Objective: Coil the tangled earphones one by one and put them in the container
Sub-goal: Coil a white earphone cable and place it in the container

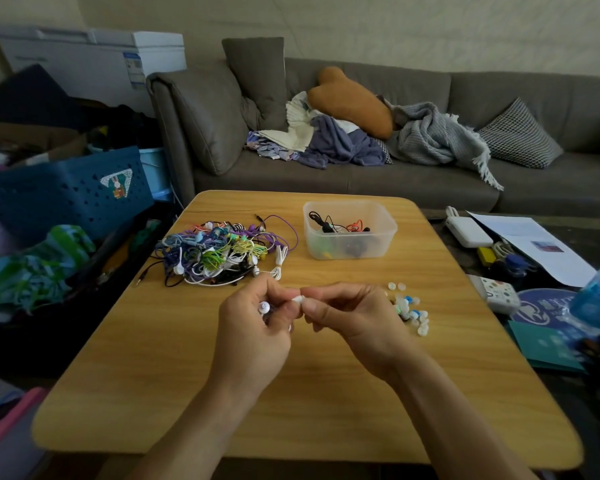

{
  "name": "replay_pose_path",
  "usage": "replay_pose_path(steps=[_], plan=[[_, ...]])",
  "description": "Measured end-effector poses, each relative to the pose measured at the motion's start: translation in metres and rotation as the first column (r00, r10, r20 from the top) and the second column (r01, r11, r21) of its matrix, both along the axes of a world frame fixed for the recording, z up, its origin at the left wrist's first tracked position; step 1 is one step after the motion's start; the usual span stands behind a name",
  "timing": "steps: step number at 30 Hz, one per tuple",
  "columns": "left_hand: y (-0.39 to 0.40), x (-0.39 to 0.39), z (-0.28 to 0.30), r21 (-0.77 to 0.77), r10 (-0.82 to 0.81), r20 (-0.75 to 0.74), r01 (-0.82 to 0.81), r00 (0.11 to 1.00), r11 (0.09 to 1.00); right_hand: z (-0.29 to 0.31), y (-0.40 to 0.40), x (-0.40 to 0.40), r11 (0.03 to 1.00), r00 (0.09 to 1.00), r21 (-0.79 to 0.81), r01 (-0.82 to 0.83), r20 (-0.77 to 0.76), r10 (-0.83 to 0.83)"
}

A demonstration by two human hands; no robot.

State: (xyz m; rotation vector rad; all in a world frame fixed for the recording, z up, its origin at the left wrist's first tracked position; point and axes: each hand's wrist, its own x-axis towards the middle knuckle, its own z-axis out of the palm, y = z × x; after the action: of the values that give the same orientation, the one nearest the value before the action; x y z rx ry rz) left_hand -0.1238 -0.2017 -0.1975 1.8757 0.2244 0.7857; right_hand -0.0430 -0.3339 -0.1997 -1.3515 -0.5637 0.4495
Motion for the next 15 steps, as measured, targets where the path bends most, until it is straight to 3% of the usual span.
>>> replay_pose_path(steps=[4,7,15], plan=[[0.001,-0.001,0.007,-0.384,-0.180,-0.139,0.114,0.974,0.916,0.003,-0.001,0.001,0.997,0.978,-0.063,0.043,0.205,-0.029],[0.005,0.000,0.008,-0.540,-0.320,-0.165,0.186,0.933,0.821,0.002,-0.006,0.004,0.987,0.957,-0.146,0.074,0.287,-0.029],[0.001,0.000,0.003,-0.447,-0.305,-0.206,0.188,0.930,0.875,0.003,-0.010,0.008,0.939,0.919,-0.312,0.145,0.393,-0.012]])
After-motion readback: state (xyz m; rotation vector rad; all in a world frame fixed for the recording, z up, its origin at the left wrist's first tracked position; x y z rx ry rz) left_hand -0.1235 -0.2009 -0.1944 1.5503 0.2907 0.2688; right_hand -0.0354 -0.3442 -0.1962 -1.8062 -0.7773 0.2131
